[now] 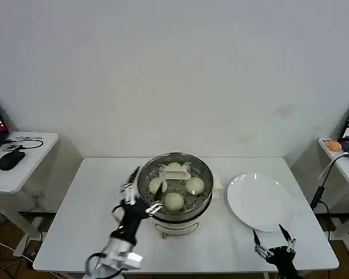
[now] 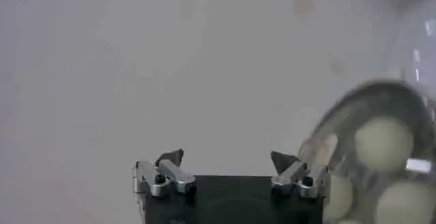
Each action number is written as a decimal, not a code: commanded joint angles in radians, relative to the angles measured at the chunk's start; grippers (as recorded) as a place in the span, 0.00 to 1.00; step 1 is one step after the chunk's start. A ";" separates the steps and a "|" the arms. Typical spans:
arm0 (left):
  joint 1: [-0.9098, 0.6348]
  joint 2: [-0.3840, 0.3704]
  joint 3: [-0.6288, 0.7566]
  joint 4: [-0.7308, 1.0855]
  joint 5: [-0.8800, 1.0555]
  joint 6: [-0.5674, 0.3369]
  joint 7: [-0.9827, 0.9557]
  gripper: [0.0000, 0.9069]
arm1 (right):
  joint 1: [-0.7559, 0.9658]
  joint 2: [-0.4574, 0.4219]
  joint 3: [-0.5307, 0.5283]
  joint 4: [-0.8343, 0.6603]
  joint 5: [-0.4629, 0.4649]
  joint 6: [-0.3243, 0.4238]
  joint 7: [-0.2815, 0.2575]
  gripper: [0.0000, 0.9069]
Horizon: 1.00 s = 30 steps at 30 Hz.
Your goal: Take steamed baozi put them in steamer then cover it.
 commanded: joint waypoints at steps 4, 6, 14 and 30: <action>0.372 -0.032 -0.283 0.038 -0.662 -0.117 -0.198 1.00 | -0.128 -0.056 -0.037 0.138 0.133 -0.041 0.023 1.00; 0.383 -0.044 -0.275 0.036 -0.671 -0.076 -0.197 1.00 | -0.144 -0.060 -0.033 0.160 0.150 -0.040 0.039 1.00; 0.384 -0.092 -0.255 0.097 -0.605 -0.084 -0.156 1.00 | -0.164 -0.091 -0.042 0.185 0.152 -0.147 0.075 1.00; 0.398 -0.100 -0.242 0.074 -0.550 -0.076 -0.129 1.00 | -0.152 -0.081 -0.098 0.184 0.130 -0.160 0.096 1.00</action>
